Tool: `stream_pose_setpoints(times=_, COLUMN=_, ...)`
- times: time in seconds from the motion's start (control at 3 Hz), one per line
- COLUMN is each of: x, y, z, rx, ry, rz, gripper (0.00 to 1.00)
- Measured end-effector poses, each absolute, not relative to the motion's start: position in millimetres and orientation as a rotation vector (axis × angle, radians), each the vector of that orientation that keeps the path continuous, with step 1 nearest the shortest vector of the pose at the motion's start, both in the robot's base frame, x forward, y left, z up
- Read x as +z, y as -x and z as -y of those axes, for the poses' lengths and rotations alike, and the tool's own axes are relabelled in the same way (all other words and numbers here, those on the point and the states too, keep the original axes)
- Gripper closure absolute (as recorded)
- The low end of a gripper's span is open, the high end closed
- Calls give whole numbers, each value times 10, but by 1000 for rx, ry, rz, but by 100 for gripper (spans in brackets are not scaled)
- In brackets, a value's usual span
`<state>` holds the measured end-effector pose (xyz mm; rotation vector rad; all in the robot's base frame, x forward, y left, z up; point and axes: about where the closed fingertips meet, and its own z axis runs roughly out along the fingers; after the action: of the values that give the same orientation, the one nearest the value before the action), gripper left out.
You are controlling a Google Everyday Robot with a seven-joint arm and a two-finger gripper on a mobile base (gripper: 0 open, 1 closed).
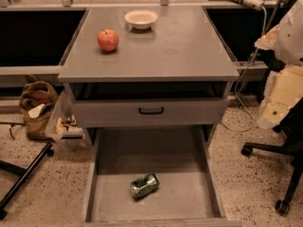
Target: Pick green can from middle drawer and place on counter
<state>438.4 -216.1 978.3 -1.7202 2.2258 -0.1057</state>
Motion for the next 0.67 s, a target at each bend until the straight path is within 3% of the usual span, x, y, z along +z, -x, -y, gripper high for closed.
stream_pose_setpoints(times=0.67, x=9564, y=-4439, z=2081, rx=-74, ry=1722, rz=-2229, gripper=0)
